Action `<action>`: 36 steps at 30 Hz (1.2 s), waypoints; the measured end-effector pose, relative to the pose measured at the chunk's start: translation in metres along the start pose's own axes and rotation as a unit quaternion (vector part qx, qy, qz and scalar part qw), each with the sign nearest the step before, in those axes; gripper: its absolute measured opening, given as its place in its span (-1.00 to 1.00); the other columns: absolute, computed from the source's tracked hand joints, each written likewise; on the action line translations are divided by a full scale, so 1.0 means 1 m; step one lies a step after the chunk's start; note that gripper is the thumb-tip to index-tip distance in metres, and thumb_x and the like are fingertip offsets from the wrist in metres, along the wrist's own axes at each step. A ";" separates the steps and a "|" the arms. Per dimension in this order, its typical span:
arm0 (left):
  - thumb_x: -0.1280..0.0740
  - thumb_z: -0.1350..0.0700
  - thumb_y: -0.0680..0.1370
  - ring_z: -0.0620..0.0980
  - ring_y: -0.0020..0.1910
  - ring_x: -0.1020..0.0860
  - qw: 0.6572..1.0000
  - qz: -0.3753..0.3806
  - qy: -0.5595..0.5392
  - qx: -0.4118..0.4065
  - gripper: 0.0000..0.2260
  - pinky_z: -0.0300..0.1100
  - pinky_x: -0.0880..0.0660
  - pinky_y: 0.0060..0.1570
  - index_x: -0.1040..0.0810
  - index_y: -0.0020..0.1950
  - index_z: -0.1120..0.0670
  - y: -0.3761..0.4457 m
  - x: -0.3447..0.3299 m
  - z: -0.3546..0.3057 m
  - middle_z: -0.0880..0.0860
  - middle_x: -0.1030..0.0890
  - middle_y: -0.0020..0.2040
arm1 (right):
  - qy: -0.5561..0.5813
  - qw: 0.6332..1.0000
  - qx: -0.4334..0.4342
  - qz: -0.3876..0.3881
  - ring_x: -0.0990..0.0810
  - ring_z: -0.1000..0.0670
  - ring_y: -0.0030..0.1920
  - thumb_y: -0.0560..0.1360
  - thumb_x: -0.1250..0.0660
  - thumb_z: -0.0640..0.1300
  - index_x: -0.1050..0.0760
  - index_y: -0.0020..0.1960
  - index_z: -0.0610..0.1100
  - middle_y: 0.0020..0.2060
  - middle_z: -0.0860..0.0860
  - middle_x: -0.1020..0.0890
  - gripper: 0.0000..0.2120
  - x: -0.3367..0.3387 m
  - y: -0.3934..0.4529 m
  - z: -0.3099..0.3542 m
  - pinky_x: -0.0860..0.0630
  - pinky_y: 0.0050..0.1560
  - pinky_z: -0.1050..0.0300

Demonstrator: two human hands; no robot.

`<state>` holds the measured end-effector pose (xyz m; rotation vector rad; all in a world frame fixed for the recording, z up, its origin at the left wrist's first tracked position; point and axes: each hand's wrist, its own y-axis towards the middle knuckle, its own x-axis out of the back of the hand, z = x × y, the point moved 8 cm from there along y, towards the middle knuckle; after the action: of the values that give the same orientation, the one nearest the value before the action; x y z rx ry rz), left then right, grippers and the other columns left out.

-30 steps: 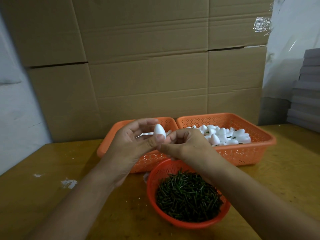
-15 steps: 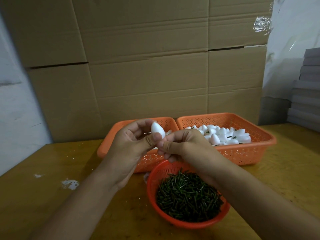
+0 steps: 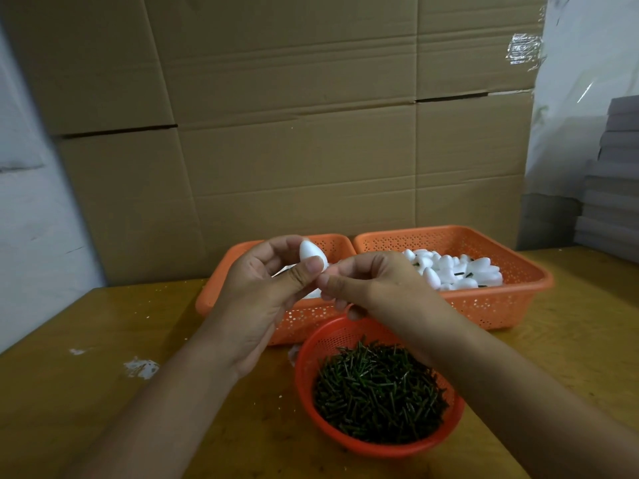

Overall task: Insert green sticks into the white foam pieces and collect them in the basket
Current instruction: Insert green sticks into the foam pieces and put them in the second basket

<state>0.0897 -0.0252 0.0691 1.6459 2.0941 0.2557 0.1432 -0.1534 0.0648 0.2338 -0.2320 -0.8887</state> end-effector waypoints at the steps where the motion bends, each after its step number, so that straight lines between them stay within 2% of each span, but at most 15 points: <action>1: -0.60 0.06 0.24 0.04 -0.02 -0.69 1.000 -0.001 -0.002 0.005 -0.74 -0.23 -0.61 -0.04 -0.72 -0.09 -0.03 0.000 0.001 0.001 0.15 -0.69 0.01 | -0.012 1.000 0.003 -0.008 -0.56 0.16 -0.38 0.50 -0.46 -0.20 -0.68 -0.17 -0.15 -0.36 0.01 -0.67 -0.92 0.004 0.001 0.001 -0.48 -0.36 0.32; 5: -0.60 -0.01 0.29 0.06 0.04 -0.70 0.999 -0.017 -0.012 0.044 -0.61 -0.21 -0.61 -0.07 -0.67 0.08 0.02 0.003 0.008 0.008 0.10 -0.72 0.03 | -0.048 0.997 0.011 -0.055 -0.58 0.11 -0.36 0.49 -0.46 -0.17 -0.68 -0.20 -0.13 -0.36 -0.03 -0.68 -0.90 0.032 0.005 0.003 -0.48 -0.35 0.25; 7: -0.54 -0.02 0.42 0.06 0.00 -0.71 0.997 -0.054 -0.013 0.056 -0.66 -0.19 -0.62 -0.14 -0.63 0.13 0.05 0.006 0.018 0.010 0.06 -0.72 -0.02 | -0.114 0.985 0.013 -0.128 -0.56 0.00 -0.38 0.48 -0.46 -0.17 -0.67 -0.25 -0.15 -0.38 -0.13 -0.66 -0.86 0.059 0.009 0.002 -0.46 -0.34 0.13; 9: -0.40 0.08 0.57 0.02 -0.08 -0.71 0.993 -0.096 0.004 0.063 -0.83 -0.18 -0.62 -0.21 -0.60 0.14 0.06 0.009 0.033 0.013 0.03 -0.71 -0.08 | -0.260 0.940 0.013 -0.220 -0.60 -0.07 -0.37 0.46 -0.44 -0.15 -0.66 -0.29 -0.16 -0.40 -0.13 -0.66 -0.83 0.091 0.011 0.000 -0.48 -0.30 0.07; 11: -0.32 0.19 0.62 -0.02 -0.16 -0.69 0.989 -0.130 0.034 0.069 -0.88 -0.20 -0.61 -0.28 -0.60 0.12 0.05 0.010 0.047 0.014 -0.01 -0.71 -0.14 | -0.385 0.880 0.001 -0.279 -0.58 -0.06 -0.37 0.45 -0.38 -0.16 -0.63 -0.34 -0.18 -0.45 -0.11 -0.61 -0.79 0.111 0.009 -0.002 -0.40 -0.37 0.10; 14: -0.33 0.23 0.60 -0.05 -0.23 -0.68 0.981 -0.159 0.073 0.080 -0.86 -0.22 -0.59 -0.31 -0.62 0.09 0.03 0.012 0.060 0.016 -0.04 -0.70 -0.16 | -0.443 0.844 -0.033 -0.299 -0.37 -0.06 -0.53 0.41 -0.34 -0.22 -0.49 -0.45 -0.26 -0.58 -0.12 -0.42 -0.73 0.123 0.005 -0.014 -0.18 -0.48 0.15; 19: -0.35 0.24 0.58 -0.09 -0.25 -0.67 0.975 -0.179 0.108 0.078 -0.84 -0.24 -0.56 -0.34 -0.65 0.05 0.01 0.013 0.068 0.017 -0.02 -0.69 -0.11 | -0.468 0.836 -0.022 -0.286 -0.27 -0.04 -0.53 0.41 -0.32 -0.26 -0.34 -0.51 -0.22 -0.59 -0.07 -0.32 -0.66 0.122 0.008 -0.019 -0.14 -0.45 0.14; 22: -0.38 0.22 0.58 -0.12 -0.22 -0.66 0.966 -0.188 0.163 0.068 -0.86 -0.24 -0.56 -0.29 -0.64 0.05 0.00 0.014 0.071 0.016 0.03 -0.68 -0.05 | -0.476 0.833 0.011 -0.284 -0.29 -0.05 -0.52 0.46 -0.31 -0.23 -0.40 -0.46 -0.27 -0.57 -0.08 -0.37 -0.67 0.120 0.011 -0.011 -0.15 -0.44 0.13; 24: -0.37 0.20 0.59 -0.17 -0.21 -0.66 0.959 -0.178 0.215 0.057 -0.87 -0.27 -0.56 -0.27 -0.63 0.04 -0.02 0.018 0.072 0.014 0.03 -0.68 -0.03 | -0.477 0.840 0.051 -0.252 -0.46 -0.06 -0.46 0.49 -0.32 -0.20 -0.56 -0.37 -0.23 -0.50 -0.06 -0.53 -0.74 0.110 0.014 0.001 -0.32 -0.41 0.08; 26: -0.36 0.20 0.60 -0.18 -0.17 -0.66 0.949 -0.154 0.272 0.044 -0.86 -0.28 -0.57 -0.23 -0.62 0.05 -0.03 0.025 0.069 0.013 0.01 -0.67 -0.01 | -0.454 0.866 0.086 -0.189 -0.58 0.03 -0.38 0.49 -0.34 -0.18 -0.66 -0.28 -0.14 -0.41 0.00 -0.65 -0.80 0.090 0.016 0.011 -0.44 -0.34 0.13; 28: -0.36 0.21 0.59 -0.11 -0.05 -0.64 0.932 -0.127 0.338 0.034 -0.85 -0.17 -0.58 -0.05 -0.62 0.05 -0.03 0.036 0.067 0.014 -0.02 -0.66 -0.01 | -0.428 0.893 0.097 -0.097 -0.59 0.15 -0.36 0.48 -0.38 -0.17 -0.69 -0.22 -0.10 -0.37 0.05 -0.67 -0.86 0.065 0.016 0.015 -0.39 -0.39 0.34; 30: -0.38 0.21 0.57 -0.08 0.04 -0.61 0.902 -0.094 0.419 0.045 -0.85 -0.09 -0.53 0.12 -0.62 0.00 -0.06 0.051 0.066 0.019 -0.07 -0.65 -0.01 | -0.424 0.902 0.076 0.032 -0.57 0.26 -0.34 0.47 -0.45 -0.10 -0.70 -0.11 -0.02 -0.32 0.13 -0.66 -0.95 0.038 0.013 0.005 -0.37 -0.33 0.43; 31: -0.38 0.20 0.56 -0.07 0.07 -0.60 0.886 -0.078 0.453 0.057 -0.84 -0.10 -0.52 0.17 -0.61 -0.02 -0.08 0.059 0.065 0.023 -0.08 -0.65 0.01 | -0.432 0.894 0.049 0.106 -0.58 0.28 -0.29 0.47 -0.46 -0.04 -0.69 -0.02 0.02 -0.25 0.15 -0.67 -0.89 0.026 0.009 -0.004 -0.41 -0.25 0.42; 33: -0.35 0.20 0.55 -0.05 0.12 -0.58 0.860 -0.053 0.498 0.095 -0.84 -0.16 -0.48 0.13 -0.59 -0.03 -0.08 0.073 0.063 0.036 -0.05 -0.65 0.07 | -0.469 0.847 -0.018 0.248 -0.58 0.29 -0.13 0.48 -0.45 0.09 -0.62 0.17 0.10 -0.03 0.19 -0.67 -0.72 0.007 -0.002 -0.027 -0.47 -0.11 0.36; 36: -0.31 0.14 0.55 0.00 0.16 -0.55 0.808 -0.009 0.570 0.150 -0.85 -0.19 -0.44 0.11 -0.61 -0.03 -0.09 0.089 0.056 0.061 0.01 -0.62 0.22 | -0.516 0.770 -0.102 0.361 -0.56 0.25 0.00 0.49 -0.41 0.16 -0.50 0.34 0.15 0.25 0.19 -0.55 -0.57 -0.004 -0.020 -0.051 -0.48 -0.02 0.33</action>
<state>0.1850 0.0437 0.0396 1.8613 3.1155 1.2199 0.1409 -0.1570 0.0094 -0.5709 -1.1665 -0.1676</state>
